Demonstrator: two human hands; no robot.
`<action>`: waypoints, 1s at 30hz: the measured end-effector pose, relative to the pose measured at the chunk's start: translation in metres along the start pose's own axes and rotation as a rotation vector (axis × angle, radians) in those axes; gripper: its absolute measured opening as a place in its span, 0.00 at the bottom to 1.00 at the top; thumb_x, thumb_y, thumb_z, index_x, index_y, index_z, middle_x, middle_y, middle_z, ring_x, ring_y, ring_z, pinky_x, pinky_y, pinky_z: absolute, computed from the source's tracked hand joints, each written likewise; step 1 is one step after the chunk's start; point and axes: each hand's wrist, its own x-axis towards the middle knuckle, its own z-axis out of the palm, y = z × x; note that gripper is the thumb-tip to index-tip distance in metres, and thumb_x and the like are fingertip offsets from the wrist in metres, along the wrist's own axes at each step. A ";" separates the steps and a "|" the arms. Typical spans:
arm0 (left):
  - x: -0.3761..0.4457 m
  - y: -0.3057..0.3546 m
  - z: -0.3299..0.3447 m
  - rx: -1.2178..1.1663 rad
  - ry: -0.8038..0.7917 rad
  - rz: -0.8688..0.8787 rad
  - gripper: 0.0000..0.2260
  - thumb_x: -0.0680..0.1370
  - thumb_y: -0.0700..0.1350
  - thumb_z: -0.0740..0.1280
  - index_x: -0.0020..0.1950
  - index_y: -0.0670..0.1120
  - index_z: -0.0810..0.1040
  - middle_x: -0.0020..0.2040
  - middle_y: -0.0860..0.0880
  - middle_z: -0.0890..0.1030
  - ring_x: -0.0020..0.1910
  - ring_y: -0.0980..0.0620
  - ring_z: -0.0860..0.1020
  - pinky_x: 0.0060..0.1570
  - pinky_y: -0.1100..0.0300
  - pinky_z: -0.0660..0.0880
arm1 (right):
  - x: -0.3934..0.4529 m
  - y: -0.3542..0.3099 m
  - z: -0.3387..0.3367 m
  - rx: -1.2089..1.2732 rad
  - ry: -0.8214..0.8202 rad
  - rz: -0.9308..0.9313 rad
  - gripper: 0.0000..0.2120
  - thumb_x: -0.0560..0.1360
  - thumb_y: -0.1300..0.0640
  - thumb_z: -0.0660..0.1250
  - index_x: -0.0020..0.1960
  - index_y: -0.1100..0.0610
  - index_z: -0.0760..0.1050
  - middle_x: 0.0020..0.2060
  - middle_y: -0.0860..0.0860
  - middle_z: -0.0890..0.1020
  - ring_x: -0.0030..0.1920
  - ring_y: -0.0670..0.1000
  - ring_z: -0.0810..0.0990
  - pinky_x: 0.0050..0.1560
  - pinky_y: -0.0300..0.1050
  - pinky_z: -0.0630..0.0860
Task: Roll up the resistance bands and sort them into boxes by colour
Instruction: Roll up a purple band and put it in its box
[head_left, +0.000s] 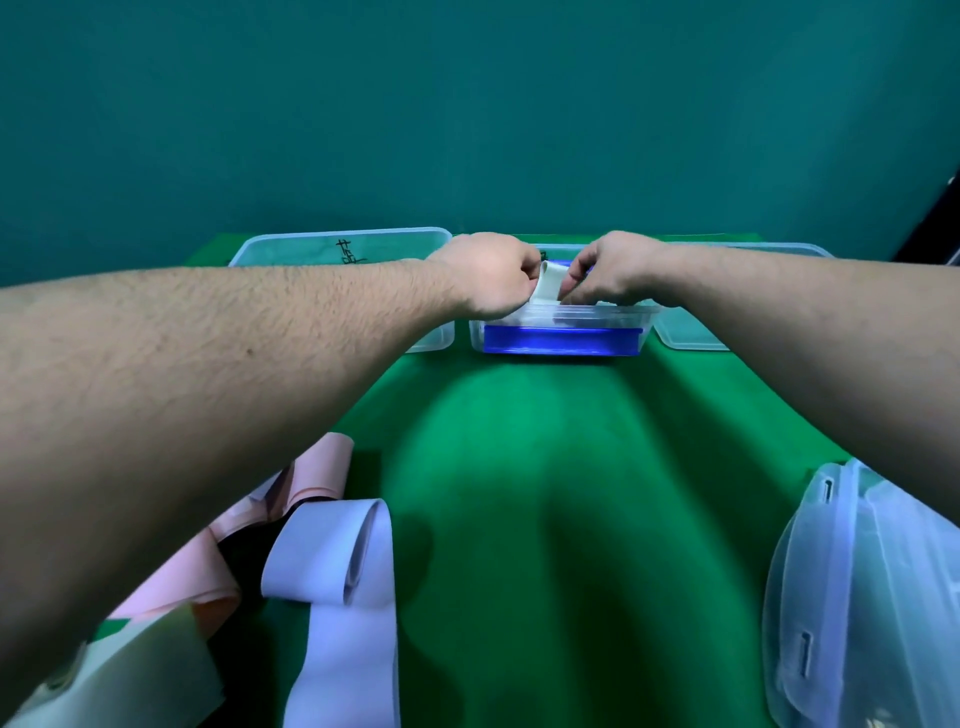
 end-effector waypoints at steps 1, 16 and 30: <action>-0.003 0.000 -0.001 0.000 0.012 0.006 0.10 0.77 0.43 0.55 0.44 0.51 0.75 0.44 0.51 0.77 0.47 0.46 0.74 0.46 0.57 0.69 | -0.002 0.000 -0.001 0.026 0.023 -0.006 0.06 0.72 0.54 0.75 0.48 0.54 0.83 0.39 0.50 0.79 0.34 0.50 0.71 0.32 0.39 0.69; -0.096 0.013 -0.014 -0.013 0.141 0.074 0.06 0.76 0.43 0.61 0.42 0.51 0.76 0.49 0.51 0.79 0.52 0.48 0.74 0.55 0.52 0.71 | -0.092 -0.020 0.002 0.081 0.185 -0.110 0.06 0.72 0.53 0.69 0.38 0.52 0.76 0.27 0.46 0.73 0.28 0.47 0.68 0.30 0.41 0.65; -0.237 -0.002 0.006 -0.043 0.059 0.038 0.11 0.76 0.49 0.67 0.57 0.51 0.78 0.54 0.52 0.79 0.55 0.49 0.74 0.56 0.57 0.68 | -0.199 -0.048 0.065 0.054 -0.025 -0.141 0.10 0.71 0.52 0.71 0.33 0.54 0.75 0.28 0.48 0.74 0.31 0.48 0.69 0.35 0.41 0.69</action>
